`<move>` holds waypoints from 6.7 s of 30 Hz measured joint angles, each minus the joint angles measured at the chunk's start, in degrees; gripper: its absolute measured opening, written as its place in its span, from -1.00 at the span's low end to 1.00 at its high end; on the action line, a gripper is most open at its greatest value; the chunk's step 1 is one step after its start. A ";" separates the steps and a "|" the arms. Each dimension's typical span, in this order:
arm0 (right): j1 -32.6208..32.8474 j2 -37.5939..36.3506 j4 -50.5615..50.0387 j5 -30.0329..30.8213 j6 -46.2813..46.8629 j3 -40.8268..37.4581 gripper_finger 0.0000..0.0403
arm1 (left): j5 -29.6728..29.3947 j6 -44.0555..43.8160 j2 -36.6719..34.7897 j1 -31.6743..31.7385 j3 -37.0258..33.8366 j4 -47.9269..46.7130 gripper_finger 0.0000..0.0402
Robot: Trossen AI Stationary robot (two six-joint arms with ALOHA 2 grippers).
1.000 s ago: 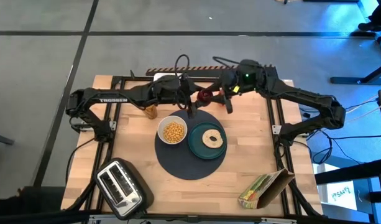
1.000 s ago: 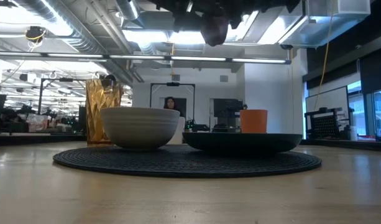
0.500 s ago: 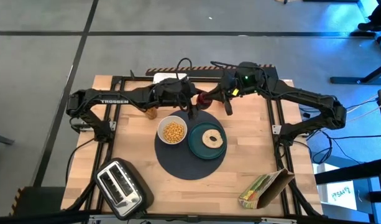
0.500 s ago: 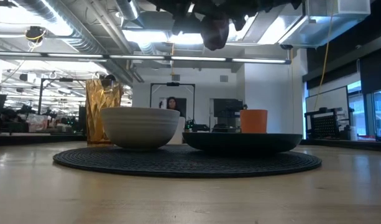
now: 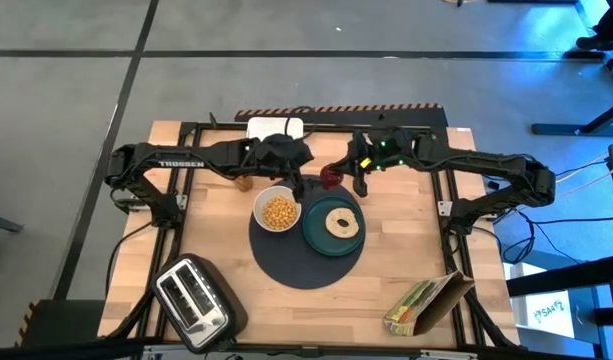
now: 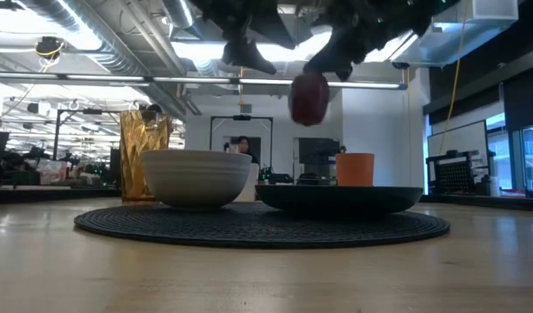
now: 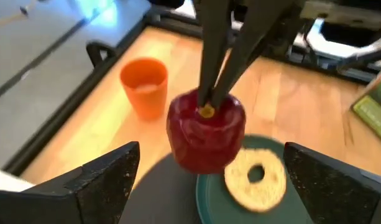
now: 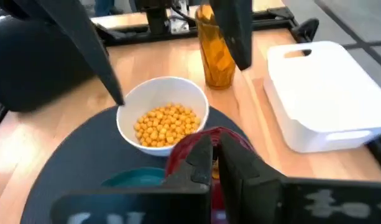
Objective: Arrange a breakfast setting
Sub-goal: Put the red apple on the green plate, then put the orange cup of rice to the top of the green plate, then put the yellow spoon to the bottom left of the green plate
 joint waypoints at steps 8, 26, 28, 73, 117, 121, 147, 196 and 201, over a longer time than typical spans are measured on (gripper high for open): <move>4.16 -0.06 21.00 2.03 5.23 -16.16 -1.00 | -2.26 -0.54 0.07 -1.07 -0.02 -1.90 0.94; 9.75 13.57 35.47 0.27 6.25 -21.32 -0.96 | -5.93 -0.24 0.07 1.26 -0.04 -1.52 0.94; 9.66 13.74 35.43 0.02 8.02 -21.29 -0.90 | -7.27 -0.13 0.07 1.24 -0.04 -1.53 0.94; -23.03 5.73 -32.93 11.61 12.18 14.53 -0.07 | -10.47 -18.58 -7.58 7.62 -0.12 -32.62 0.37; -21.13 22.78 -36.22 21.56 22.28 14.53 -0.21 | -7.49 -15.86 -7.58 6.44 -0.12 -27.12 0.37; -21.16 24.57 -36.44 21.55 22.00 14.53 -0.21 | -7.51 -15.25 -7.58 6.46 -0.12 -27.26 0.37; -5.59 24.84 -28.40 18.84 22.53 23.34 -0.98 | -9.58 -9.78 -7.58 5.19 -0.12 -25.99 0.37; 0.44 31.60 -37.77 11.46 24.04 36.19 0.08 | -11.84 -8.69 -10.86 15.32 -0.12 -38.55 0.37; 0.11 28.49 -36.84 10.18 22.18 36.19 0.08 | -9.86 1.64 -10.86 18.26 -0.12 -49.14 0.37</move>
